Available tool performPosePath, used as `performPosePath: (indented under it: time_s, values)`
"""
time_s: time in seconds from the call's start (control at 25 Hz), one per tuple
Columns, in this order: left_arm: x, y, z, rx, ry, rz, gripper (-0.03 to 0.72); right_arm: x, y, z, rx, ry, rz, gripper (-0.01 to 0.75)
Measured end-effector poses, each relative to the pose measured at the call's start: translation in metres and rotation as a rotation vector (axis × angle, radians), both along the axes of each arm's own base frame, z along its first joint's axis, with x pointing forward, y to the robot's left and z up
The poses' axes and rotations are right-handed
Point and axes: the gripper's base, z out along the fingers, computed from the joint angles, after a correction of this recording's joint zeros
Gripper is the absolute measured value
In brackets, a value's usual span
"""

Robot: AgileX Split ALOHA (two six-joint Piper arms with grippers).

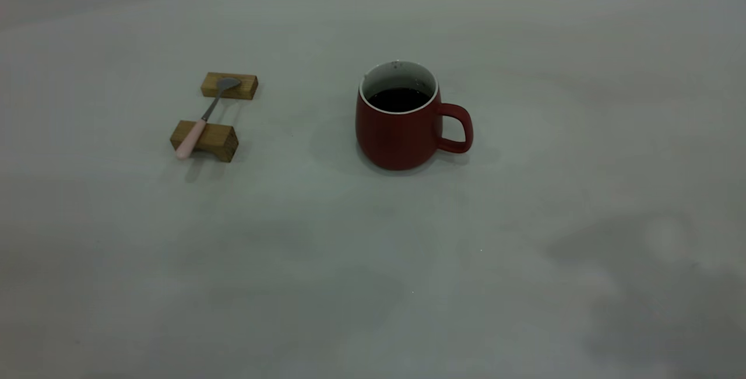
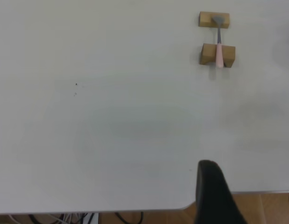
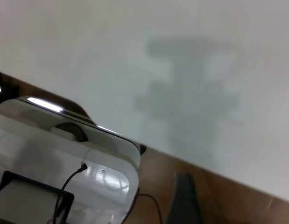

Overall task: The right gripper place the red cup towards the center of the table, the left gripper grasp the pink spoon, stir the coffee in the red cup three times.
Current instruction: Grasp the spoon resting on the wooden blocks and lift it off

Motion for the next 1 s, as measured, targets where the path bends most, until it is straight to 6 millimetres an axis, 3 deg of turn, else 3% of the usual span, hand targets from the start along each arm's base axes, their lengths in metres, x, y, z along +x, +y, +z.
performPosePath:
  time_s: [0.32,0.48,0.72,1.0]
  values:
    - [0.0,0.0,0.0,-0.001,0.0,0.001,0.461,-0.113,-0.055,-0.02,0.069,-0.192,-0.105,0.627]
    - [0.0,0.0,0.0,-0.001,0.0,0.001,0.461,-0.152,-0.071,-0.036,0.115,-0.365,-0.188,0.627]
    - [0.0,0.0,0.0,-0.001,0.0,0.001,0.461,-0.179,-0.078,-0.048,0.14,-0.552,-0.305,0.618]
    - [0.0,0.0,0.0,-0.001,0.0,0.001,0.461,-0.189,-0.079,-0.055,0.137,-0.661,-0.374,0.6]
